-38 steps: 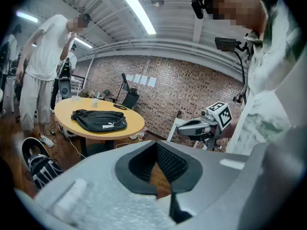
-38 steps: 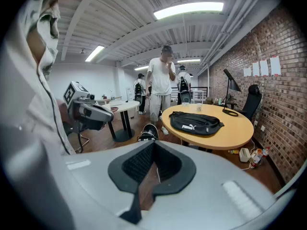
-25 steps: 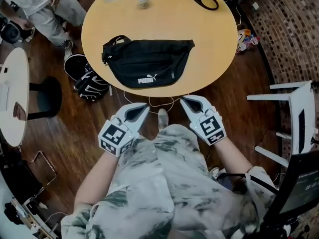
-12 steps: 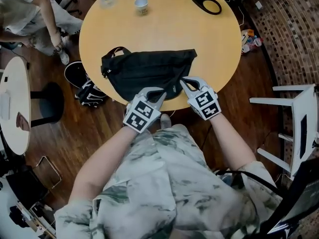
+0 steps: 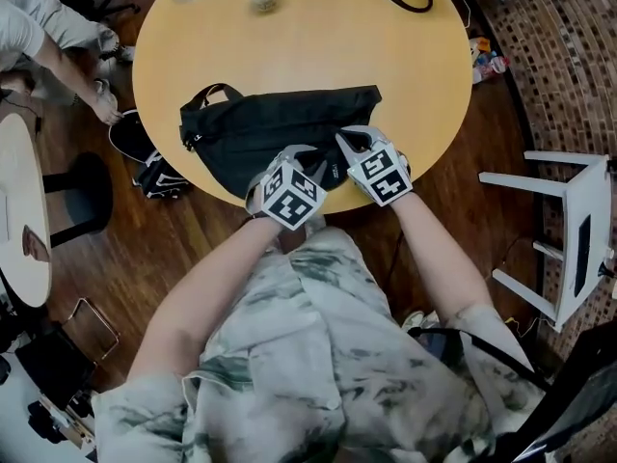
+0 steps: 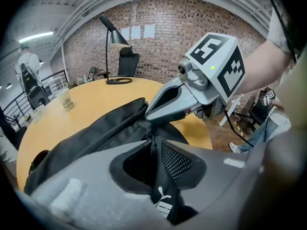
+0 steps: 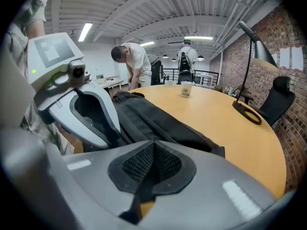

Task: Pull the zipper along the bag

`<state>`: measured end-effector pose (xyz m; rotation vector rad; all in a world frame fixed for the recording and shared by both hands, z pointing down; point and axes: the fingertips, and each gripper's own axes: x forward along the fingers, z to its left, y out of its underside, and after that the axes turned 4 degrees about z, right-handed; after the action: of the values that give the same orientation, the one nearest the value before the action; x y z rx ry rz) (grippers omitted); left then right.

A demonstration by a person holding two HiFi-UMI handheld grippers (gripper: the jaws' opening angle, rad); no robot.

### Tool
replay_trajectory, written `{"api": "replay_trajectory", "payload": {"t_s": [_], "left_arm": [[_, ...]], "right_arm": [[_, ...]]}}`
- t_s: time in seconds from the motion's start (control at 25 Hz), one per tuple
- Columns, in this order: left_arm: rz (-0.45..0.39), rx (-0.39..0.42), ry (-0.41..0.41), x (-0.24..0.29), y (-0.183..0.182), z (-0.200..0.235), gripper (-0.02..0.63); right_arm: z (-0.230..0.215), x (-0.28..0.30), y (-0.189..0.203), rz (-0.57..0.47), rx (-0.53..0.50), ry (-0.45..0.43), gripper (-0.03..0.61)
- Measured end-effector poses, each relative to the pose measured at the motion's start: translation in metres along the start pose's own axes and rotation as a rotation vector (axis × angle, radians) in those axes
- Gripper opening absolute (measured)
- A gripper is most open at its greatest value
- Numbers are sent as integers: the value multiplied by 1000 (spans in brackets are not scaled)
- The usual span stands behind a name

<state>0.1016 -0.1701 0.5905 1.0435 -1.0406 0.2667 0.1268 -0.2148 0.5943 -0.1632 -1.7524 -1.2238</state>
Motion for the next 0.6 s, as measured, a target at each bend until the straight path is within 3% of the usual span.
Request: {"api": "replay_trajectory", "payload": {"t_s": [0.6], "left_arm": [[133,69,-64,39,9,3,74]], "right_arm": [[3,22,16,46,19,-56,8]]}}
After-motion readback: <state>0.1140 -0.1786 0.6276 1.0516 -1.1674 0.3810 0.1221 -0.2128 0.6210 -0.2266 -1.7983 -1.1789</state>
